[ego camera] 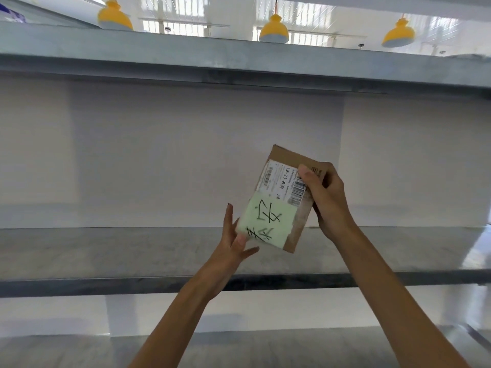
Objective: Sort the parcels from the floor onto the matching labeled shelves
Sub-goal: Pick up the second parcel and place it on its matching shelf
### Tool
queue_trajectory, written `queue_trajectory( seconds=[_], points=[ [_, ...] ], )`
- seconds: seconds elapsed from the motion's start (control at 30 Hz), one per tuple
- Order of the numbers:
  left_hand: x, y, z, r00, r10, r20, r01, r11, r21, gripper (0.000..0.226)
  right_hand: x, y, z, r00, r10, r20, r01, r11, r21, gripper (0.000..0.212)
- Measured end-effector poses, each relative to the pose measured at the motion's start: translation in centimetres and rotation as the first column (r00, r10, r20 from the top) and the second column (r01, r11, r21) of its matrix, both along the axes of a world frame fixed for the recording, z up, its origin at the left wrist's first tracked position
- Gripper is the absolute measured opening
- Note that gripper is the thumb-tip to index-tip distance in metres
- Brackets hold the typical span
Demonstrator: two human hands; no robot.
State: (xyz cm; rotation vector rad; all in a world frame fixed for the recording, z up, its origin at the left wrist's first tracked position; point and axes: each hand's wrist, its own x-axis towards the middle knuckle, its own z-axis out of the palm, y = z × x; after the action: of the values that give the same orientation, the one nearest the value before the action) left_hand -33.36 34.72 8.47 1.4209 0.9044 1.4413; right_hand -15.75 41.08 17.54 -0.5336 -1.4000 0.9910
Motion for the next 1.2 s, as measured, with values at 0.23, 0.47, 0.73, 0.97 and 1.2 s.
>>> queue_trajectory(
  seconds=[0.23,0.47,0.73,0.97,1.2],
  points=[
    [1.6,0.0,-0.2,0.991,0.068,0.112,-0.072,0.997,0.034,0.130,-1.2,-0.8,-1.4,0.996,-0.039,-0.085,0.035,0.998,-0.047,0.024],
    [1.1,1.0,1.5,0.923,0.253,0.291,-0.284,0.957,0.067,0.104,-0.5,-2.1,-2.9,0.993,-0.062,-0.097,0.052,0.994,-0.098,0.045],
    [1.5,0.8,3.3,0.891,0.327,0.315,-0.376,0.920,0.110,0.052,0.7,-2.7,-5.1,0.995,-0.066,-0.079,0.058,0.993,-0.104,0.045],
    [1.5,0.8,3.2,0.910,0.364,0.198,-0.395,0.906,0.150,0.025,1.4,-3.2,-5.9,0.984,-0.133,-0.116,0.129,0.991,-0.043,0.047],
    [2.1,-0.1,2.7,0.916,0.397,0.051,-0.400,0.903,0.158,0.028,1.8,-3.8,-6.4,0.976,-0.179,-0.125,0.178,0.984,-0.019,0.038]
  ],
)
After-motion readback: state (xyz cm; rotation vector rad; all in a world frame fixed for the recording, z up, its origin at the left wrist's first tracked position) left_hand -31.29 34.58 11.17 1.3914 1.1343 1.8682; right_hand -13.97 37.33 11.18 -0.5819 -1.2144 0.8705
